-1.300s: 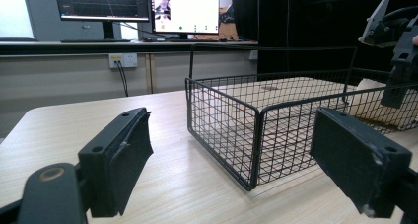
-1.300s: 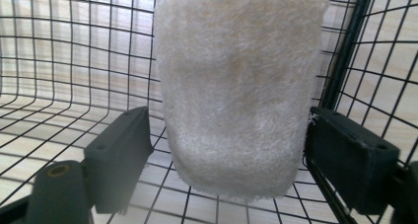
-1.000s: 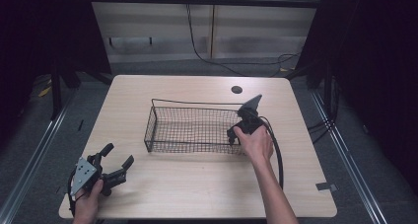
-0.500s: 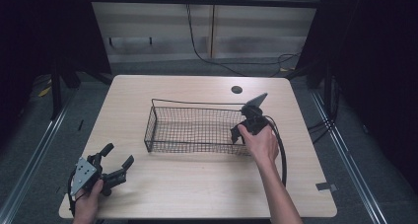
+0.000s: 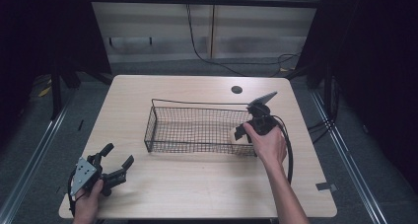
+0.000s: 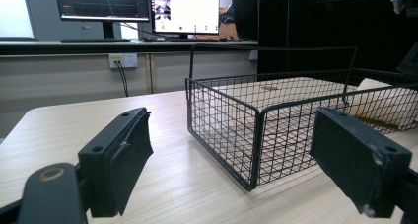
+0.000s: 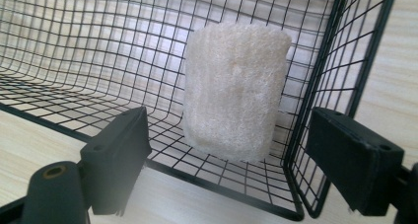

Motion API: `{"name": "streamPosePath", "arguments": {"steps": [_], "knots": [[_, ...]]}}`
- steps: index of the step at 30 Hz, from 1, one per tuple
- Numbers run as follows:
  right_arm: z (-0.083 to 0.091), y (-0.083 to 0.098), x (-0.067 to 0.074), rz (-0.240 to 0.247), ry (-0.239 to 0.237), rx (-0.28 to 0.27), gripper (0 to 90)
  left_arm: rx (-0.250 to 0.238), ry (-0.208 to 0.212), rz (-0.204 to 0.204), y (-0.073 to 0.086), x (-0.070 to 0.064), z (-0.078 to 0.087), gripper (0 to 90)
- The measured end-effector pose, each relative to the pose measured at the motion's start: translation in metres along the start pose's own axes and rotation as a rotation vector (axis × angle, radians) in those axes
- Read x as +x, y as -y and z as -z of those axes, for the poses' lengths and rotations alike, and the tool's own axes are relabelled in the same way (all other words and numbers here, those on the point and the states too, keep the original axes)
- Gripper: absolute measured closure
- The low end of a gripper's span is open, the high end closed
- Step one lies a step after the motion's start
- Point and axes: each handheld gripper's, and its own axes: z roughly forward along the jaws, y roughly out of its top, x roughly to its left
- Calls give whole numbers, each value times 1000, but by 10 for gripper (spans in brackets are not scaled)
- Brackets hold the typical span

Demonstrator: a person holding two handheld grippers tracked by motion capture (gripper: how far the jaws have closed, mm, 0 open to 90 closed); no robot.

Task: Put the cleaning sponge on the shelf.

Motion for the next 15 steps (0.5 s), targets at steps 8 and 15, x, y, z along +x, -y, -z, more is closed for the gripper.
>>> {"name": "streamPosePath", "arguments": {"steps": [8, 15], "knots": [[14, 10, -5, 56, -57, -85, 180, 0, 2, 1, 0, 0, 0, 155], [18, 23, -12, 84, -112, -152, 225, 0, 2, 1, 0, 0, 0, 155]]}}
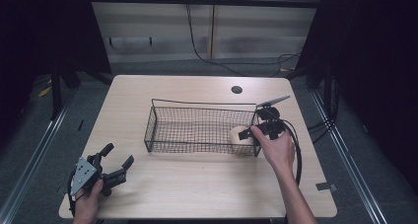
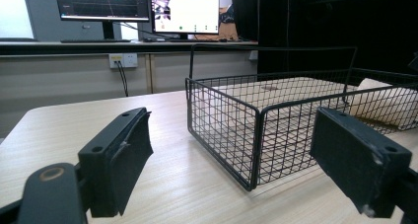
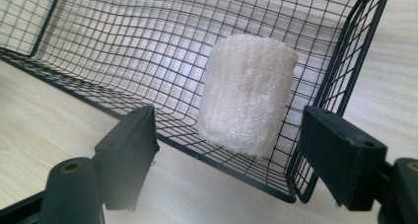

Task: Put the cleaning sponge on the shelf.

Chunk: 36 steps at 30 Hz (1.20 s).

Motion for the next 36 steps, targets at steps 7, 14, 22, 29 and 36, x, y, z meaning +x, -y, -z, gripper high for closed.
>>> {"name": "streamPosePath", "arguments": {"steps": [7, 14, 22, 29, 36], "knots": [[13, 8, 5, 57, -58, -83, 221, 0, -12, -4, 0, 0, 0, 155], [13, 21, 11, 95, -67, -100, 221, 0, -12, -4, 0, 0, 0, 155], [25, 34, 22, 144, -65, -118, 222, 0, -5, -4, 0, 0, 0, 155], [18, 48, 27, 154, -82, -103, 234, 0, -5, -3, 0, 0, 0, 155], [16, 67, 27, 159, -81, -108, 234, 1, -5, -2, 0, 0, 0, 155]]}}
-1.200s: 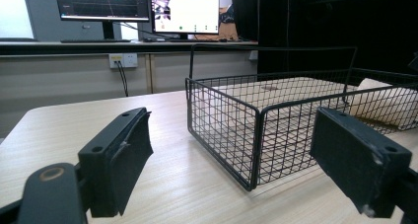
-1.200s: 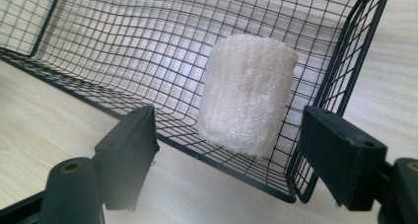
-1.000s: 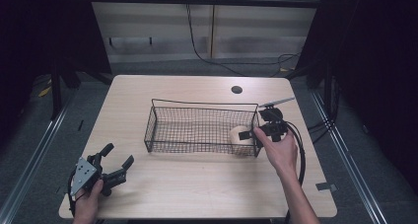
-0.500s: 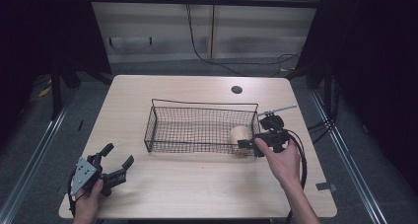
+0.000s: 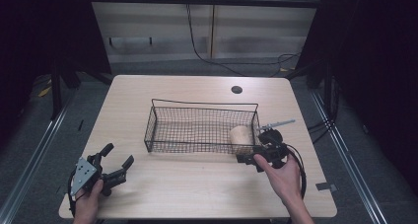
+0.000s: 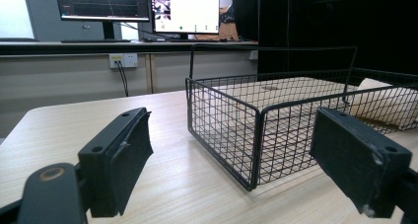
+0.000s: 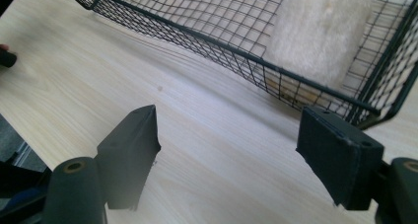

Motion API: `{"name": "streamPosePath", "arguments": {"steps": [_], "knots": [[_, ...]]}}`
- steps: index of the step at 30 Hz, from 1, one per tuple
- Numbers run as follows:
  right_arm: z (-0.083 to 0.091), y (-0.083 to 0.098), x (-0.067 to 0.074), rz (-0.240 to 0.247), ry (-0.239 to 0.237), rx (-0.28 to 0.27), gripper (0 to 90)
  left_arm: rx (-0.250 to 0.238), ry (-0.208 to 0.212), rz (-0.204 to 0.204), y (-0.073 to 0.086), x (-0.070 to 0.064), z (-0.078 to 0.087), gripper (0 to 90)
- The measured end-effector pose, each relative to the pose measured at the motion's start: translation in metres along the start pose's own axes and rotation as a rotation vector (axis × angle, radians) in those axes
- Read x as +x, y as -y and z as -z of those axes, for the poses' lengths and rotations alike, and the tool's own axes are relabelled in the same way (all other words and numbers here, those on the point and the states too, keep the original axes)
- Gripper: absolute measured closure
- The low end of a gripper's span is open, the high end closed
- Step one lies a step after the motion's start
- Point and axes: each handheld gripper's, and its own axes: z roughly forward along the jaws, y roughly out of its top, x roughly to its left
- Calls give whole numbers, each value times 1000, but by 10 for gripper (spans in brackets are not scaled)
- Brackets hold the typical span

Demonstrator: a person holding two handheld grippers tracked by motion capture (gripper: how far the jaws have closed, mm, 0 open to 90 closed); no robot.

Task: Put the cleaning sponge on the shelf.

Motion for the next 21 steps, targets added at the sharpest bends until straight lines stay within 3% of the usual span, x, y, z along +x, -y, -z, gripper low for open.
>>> {"name": "streamPosePath", "arguments": {"steps": [12, 21], "knots": [[-8, 36, -4, -5, -12, 7, 230, 0, -11, -2, 0, 0, 0, 155], [-24, 51, -13, -20, -5, 26, 229, 0, -10, -1, 0, 0, 0, 155]]}}
